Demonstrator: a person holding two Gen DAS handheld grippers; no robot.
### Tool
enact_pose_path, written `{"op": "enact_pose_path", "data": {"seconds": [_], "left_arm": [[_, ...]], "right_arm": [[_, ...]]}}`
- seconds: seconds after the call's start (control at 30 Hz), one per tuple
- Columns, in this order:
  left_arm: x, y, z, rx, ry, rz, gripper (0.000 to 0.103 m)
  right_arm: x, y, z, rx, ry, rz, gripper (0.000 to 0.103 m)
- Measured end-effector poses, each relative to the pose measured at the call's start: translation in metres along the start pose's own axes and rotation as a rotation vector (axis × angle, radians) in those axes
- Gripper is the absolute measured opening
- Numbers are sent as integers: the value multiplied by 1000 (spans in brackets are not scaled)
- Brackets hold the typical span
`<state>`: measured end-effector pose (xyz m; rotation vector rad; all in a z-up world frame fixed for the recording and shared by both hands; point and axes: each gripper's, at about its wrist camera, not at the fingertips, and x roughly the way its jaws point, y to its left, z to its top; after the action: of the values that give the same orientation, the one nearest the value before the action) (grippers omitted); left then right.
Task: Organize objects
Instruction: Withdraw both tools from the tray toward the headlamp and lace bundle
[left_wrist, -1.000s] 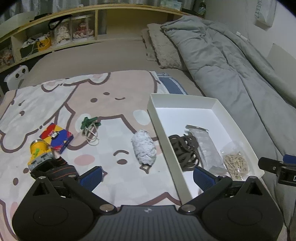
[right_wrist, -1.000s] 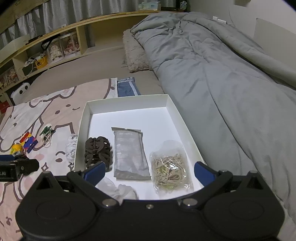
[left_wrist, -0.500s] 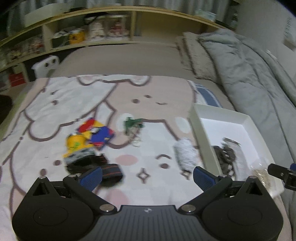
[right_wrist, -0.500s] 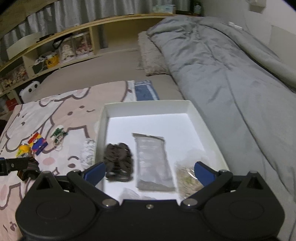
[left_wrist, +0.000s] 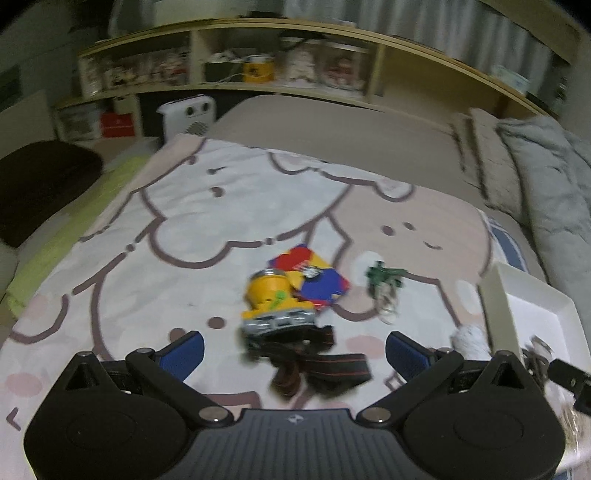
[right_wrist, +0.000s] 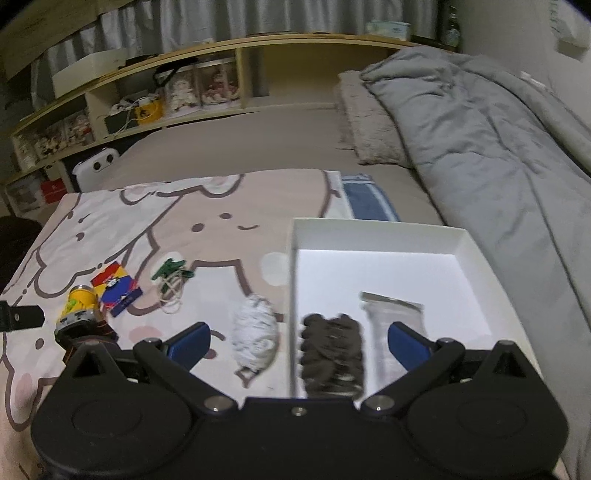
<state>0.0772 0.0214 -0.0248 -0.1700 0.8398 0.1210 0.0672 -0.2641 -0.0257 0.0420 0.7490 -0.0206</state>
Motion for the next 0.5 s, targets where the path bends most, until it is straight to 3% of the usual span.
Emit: {"op": "enact_pose_path", "data": {"seconds": [0.33, 0.5], "left_arm": [[23, 16, -8, -100, 41, -28, 103], [45, 21, -14, -197, 99, -65, 102]], "right_arm": [[33, 48, -4, -130, -63, 10, 103], [54, 66, -23, -259, -123, -37, 103]]}}
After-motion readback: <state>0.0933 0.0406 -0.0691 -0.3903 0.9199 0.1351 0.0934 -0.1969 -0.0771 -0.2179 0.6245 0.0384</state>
